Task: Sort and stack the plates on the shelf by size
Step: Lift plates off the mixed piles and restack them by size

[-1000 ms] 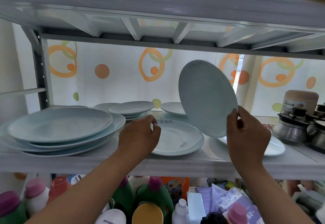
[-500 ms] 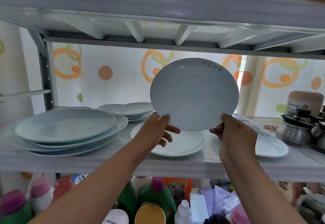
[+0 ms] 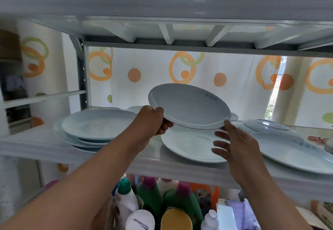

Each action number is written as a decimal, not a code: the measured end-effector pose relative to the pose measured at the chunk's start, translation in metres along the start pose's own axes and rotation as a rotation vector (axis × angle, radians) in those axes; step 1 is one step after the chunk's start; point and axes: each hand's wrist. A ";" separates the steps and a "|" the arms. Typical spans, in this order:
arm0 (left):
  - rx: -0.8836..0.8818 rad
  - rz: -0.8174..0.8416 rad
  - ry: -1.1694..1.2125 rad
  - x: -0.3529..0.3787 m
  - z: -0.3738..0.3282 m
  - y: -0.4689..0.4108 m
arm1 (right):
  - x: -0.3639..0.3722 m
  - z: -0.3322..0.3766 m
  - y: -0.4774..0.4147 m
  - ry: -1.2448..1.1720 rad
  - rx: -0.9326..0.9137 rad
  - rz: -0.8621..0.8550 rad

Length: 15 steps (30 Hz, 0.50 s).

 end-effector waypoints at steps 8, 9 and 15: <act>-0.078 -0.149 -0.007 -0.073 -0.009 0.005 | 0.032 -0.003 0.003 0.025 -0.033 0.066; -0.092 -0.163 -0.019 -0.081 -0.008 0.005 | 0.034 -0.003 0.004 0.030 -0.038 0.069; -0.194 -0.180 0.018 -0.116 -0.002 0.006 | 0.039 -0.006 0.003 0.040 -0.057 0.081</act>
Point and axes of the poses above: each hand's wrist, its own y-axis away from the middle knuckle, its own x-axis out of the palm, z = x × y, and after that the axes turned 5 degrees about z, right-handed
